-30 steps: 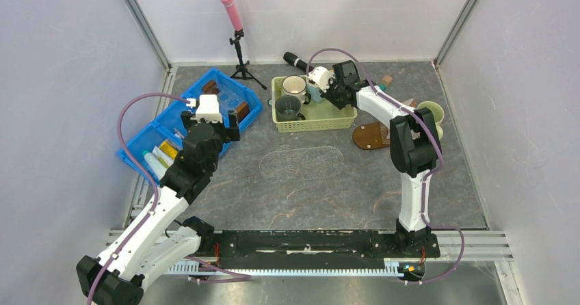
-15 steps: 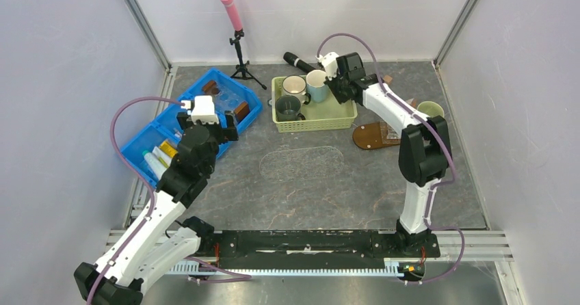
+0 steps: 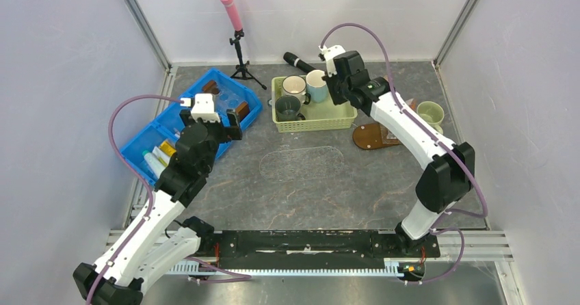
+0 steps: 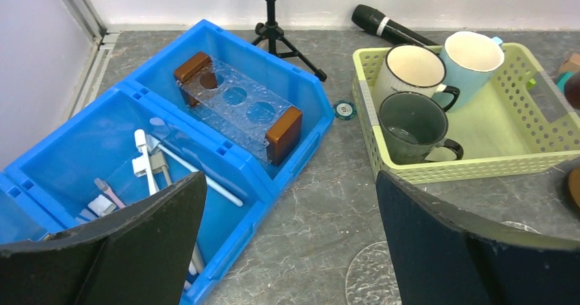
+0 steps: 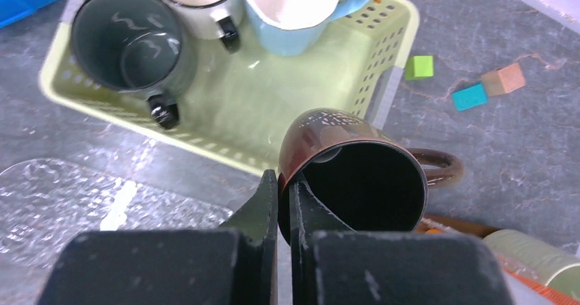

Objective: Prepare toiletry sets of a toothbrush and toothpaste on the tray

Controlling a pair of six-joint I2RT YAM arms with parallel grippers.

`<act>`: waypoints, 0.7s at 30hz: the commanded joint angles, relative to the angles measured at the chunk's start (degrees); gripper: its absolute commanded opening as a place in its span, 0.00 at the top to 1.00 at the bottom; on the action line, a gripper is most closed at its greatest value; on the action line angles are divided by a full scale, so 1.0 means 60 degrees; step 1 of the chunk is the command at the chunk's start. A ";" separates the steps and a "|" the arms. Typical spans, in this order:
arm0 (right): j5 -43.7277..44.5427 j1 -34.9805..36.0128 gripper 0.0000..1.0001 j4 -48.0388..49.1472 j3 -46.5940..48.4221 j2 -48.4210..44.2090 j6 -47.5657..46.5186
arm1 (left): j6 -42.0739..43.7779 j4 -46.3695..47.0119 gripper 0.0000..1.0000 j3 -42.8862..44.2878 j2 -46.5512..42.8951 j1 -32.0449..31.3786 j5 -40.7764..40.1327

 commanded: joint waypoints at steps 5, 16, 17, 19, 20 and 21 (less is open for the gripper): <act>0.0851 0.0353 1.00 -0.2053 0.0069 -0.0912 0.2185 | -0.0388 -0.0194 0.00 0.0527 0.0177 0.0051 0.0521; 0.2809 0.0364 1.00 -0.3967 -0.0036 -0.1043 0.5111 | -0.0374 -0.0232 0.00 0.0501 0.0024 0.0051 0.0505; 0.2907 0.0365 1.00 -0.4173 0.0094 -0.0879 0.5384 | -0.0370 -0.0247 0.00 0.0497 0.0022 0.0051 0.0505; 0.2969 0.0366 1.00 -0.4335 0.0168 -0.0556 0.5977 | -0.0388 -0.0248 0.00 0.0483 -0.0043 0.0051 0.0492; 0.2936 0.0378 1.00 -0.4355 0.0145 -0.0478 0.6361 | -0.0388 -0.0240 0.00 0.0469 -0.0076 0.0051 0.0463; 0.2954 0.0378 1.00 -0.4355 0.0034 -0.0438 0.6797 | -0.0388 -0.0239 0.00 0.0457 -0.0093 0.0051 0.0455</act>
